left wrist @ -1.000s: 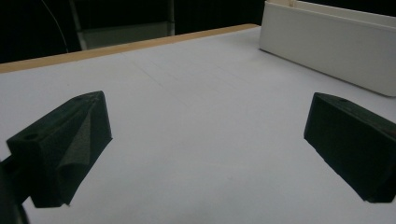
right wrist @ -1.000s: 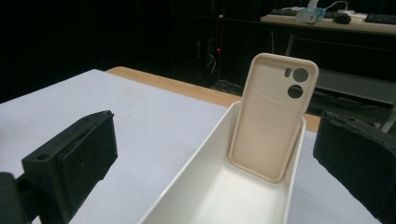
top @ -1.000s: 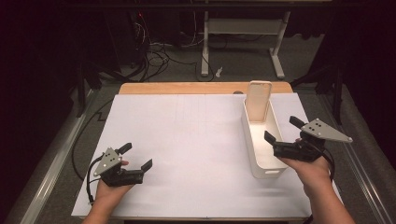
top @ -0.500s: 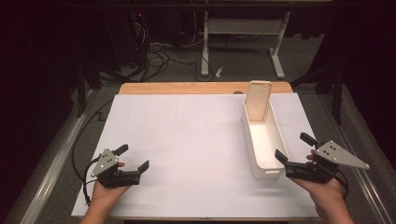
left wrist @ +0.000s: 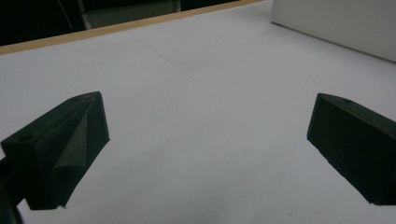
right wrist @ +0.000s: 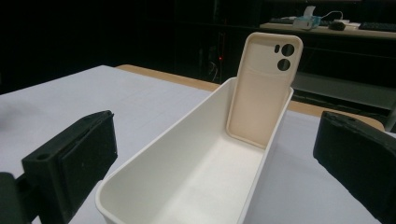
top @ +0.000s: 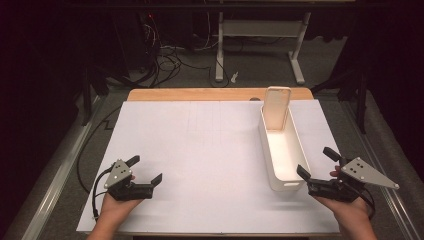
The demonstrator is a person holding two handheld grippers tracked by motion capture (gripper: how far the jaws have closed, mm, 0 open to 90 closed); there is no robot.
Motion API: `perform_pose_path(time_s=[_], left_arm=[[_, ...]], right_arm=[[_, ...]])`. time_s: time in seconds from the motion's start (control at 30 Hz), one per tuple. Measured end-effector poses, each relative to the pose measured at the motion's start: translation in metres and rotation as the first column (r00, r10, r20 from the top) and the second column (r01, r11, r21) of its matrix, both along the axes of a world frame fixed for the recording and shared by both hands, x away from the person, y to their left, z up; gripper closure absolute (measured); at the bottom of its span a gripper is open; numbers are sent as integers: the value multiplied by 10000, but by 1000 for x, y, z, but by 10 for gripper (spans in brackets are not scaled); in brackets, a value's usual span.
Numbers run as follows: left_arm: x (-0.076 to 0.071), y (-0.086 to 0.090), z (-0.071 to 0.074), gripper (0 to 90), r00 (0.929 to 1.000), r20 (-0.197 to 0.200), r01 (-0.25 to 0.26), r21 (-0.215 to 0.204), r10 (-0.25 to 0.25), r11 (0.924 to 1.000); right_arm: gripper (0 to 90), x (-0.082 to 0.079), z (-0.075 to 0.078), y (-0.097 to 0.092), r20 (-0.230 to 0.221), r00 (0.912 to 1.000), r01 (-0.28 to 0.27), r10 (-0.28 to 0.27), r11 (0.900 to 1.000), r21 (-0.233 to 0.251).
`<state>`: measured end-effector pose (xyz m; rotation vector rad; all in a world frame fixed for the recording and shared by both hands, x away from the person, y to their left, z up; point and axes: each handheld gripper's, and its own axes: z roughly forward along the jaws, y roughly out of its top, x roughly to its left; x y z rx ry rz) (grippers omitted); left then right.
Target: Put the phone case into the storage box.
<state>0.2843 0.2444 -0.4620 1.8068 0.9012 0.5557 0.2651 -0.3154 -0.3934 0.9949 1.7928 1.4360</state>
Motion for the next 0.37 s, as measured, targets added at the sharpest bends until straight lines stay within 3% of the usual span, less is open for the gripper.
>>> perform_pose_path(time_s=[0.37], left_arm=[[-1,2,2,1,9999,25,-156,-173,156,9997]], right_arm=[[1,-3,1,2,105,9999,-28,29,10000,-69]])
